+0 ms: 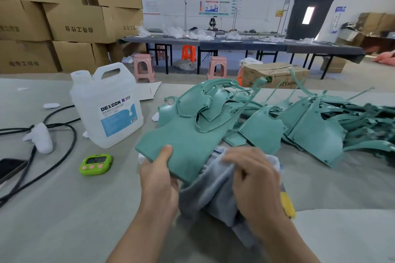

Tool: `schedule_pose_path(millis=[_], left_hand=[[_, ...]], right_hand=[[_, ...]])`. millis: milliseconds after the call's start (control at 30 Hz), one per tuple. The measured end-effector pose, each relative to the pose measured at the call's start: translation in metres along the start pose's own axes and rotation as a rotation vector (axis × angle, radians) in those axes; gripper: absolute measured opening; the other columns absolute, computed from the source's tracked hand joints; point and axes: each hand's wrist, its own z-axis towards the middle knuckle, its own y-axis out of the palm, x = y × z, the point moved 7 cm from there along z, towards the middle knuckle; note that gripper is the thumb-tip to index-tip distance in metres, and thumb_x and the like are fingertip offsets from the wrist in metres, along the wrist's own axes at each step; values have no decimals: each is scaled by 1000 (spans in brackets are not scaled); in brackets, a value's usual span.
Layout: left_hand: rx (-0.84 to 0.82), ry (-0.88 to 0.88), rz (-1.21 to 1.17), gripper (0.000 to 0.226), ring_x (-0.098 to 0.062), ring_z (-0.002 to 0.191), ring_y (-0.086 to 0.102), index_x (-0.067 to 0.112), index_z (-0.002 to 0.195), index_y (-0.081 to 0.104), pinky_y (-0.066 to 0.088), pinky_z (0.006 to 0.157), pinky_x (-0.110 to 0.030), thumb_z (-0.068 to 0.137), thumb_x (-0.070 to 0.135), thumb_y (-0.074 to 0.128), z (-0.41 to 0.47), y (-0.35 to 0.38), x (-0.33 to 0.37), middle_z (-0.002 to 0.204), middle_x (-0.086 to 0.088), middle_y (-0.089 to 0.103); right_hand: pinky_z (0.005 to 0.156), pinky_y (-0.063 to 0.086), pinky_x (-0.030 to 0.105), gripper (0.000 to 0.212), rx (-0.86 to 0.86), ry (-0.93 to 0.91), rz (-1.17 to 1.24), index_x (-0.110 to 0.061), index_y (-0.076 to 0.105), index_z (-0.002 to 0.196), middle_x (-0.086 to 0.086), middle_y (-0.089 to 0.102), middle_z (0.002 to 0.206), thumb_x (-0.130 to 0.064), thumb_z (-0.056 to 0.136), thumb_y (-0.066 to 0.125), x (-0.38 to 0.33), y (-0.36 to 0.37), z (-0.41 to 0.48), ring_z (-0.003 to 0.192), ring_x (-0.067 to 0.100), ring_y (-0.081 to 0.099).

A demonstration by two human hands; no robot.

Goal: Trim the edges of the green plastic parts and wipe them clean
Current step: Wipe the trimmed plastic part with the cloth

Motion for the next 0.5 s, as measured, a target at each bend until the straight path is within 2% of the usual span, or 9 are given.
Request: schedule_pose_path(millis=[67, 133, 200, 233, 300, 333, 400, 433, 500], left_hand=[[6, -56, -6, 31, -28, 99, 74, 9, 127, 63, 62, 72, -38, 97, 6, 59, 3, -2, -4, 112, -10, 76], [-4, -96, 19, 26, -28, 96, 75, 10, 122, 66, 63, 70, -39, 97, 7, 59, 5, -3, -9, 109, -10, 77], [-38, -124, 46, 20, -29, 94, 75, 11, 115, 69, 63, 68, -40, 96, 9, 62, 5, -1, -12, 106, -10, 77], [-62, -133, 70, 18, -29, 93, 76, 11, 113, 70, 62, 66, -39, 96, 10, 63, 5, 1, -14, 105, -10, 77], [-105, -155, 133, 17, -30, 91, 76, 11, 110, 71, 62, 63, -38, 94, 10, 66, 2, 4, -20, 103, -11, 78], [-127, -165, 153, 16, -31, 91, 76, 11, 108, 72, 62, 64, -38, 93, 10, 67, 0, 7, -24, 103, -11, 78], [-165, -169, 156, 13, -33, 92, 75, 10, 102, 76, 62, 67, -41, 92, 8, 68, -4, 11, -29, 104, -14, 77], [-190, -165, 145, 14, -34, 93, 75, 10, 101, 76, 62, 69, -42, 90, 6, 69, -7, 14, -29, 105, -14, 77], [-268, -158, 134, 23, -35, 97, 74, 7, 107, 74, 62, 75, -44, 86, -1, 70, -16, 22, -29, 109, -17, 76]], right_hand=[[81, 47, 7, 39, -147, 133, 145, -33, 77, 88, -25, 72, 92, 4, 87, 63, 1, 18, -8, 90, -6, 65], [66, 49, 12, 32, -178, 346, 329, -33, 72, 80, -16, 73, 78, -5, 89, 59, 11, 30, -13, 74, 3, 67], [60, 50, 17, 9, -150, 512, 488, -31, 65, 80, -8, 70, 68, -24, 85, 63, 23, 33, -12, 64, 5, 65], [58, 50, 17, 7, -148, 569, 523, -31, 62, 80, -8, 69, 65, -36, 81, 66, 29, 32, -10, 62, 5, 63], [63, 52, 16, 26, -195, 626, 540, -28, 66, 86, -13, 72, 72, -51, 74, 70, 38, 36, -12, 70, 2, 68], [67, 54, 16, 30, -215, 646, 562, -26, 70, 91, -14, 76, 80, -50, 73, 72, 42, 39, -13, 79, 2, 71], [73, 57, 22, 23, -231, 695, 677, -20, 75, 96, -8, 79, 91, -34, 78, 74, 44, 43, -16, 89, 9, 74], [71, 59, 28, 17, -218, 732, 738, -16, 76, 96, -3, 79, 91, -25, 82, 74, 44, 43, -16, 86, 14, 75], [55, 52, 33, 3, -162, 773, 797, -8, 73, 85, 7, 75, 75, -11, 87, 73, 45, 35, -12, 62, 20, 67]])
